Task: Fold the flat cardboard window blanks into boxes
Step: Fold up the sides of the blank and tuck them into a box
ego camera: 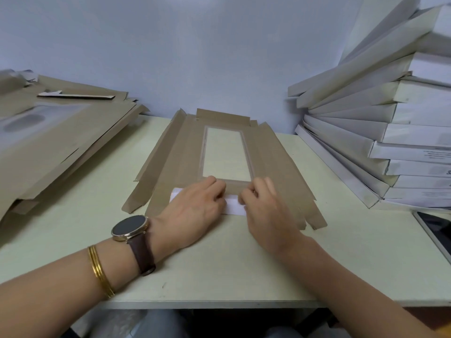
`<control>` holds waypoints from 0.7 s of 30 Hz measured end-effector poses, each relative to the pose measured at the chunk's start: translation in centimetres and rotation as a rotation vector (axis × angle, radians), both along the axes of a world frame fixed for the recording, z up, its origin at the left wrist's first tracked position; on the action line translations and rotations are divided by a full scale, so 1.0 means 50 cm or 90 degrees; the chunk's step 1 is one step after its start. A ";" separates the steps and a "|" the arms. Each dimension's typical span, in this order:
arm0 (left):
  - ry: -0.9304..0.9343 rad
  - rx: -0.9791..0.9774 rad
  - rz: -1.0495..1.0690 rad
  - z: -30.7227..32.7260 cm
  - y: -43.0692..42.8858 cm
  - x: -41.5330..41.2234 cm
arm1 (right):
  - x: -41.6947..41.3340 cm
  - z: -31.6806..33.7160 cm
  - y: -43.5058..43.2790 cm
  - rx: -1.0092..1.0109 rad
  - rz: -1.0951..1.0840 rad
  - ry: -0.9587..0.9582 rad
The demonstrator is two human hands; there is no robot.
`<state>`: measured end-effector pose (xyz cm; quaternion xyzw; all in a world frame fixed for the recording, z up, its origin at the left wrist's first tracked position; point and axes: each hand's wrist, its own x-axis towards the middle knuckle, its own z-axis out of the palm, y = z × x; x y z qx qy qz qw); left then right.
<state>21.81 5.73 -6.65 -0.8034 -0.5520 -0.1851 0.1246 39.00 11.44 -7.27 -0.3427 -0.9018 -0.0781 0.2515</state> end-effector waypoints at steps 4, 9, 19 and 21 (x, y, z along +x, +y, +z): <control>0.042 -0.019 0.027 -0.014 0.012 0.005 | -0.020 -0.007 -0.002 -0.064 0.056 -0.026; -0.047 -0.208 0.032 -0.036 0.019 -0.016 | -0.033 -0.022 -0.007 -0.257 0.038 -0.132; 0.037 -0.397 0.107 -0.035 0.015 -0.045 | 0.009 -0.012 0.016 -0.388 -0.003 -0.271; 0.043 -0.403 0.119 -0.031 0.010 -0.055 | 0.028 -0.007 0.022 -0.393 -0.020 -0.272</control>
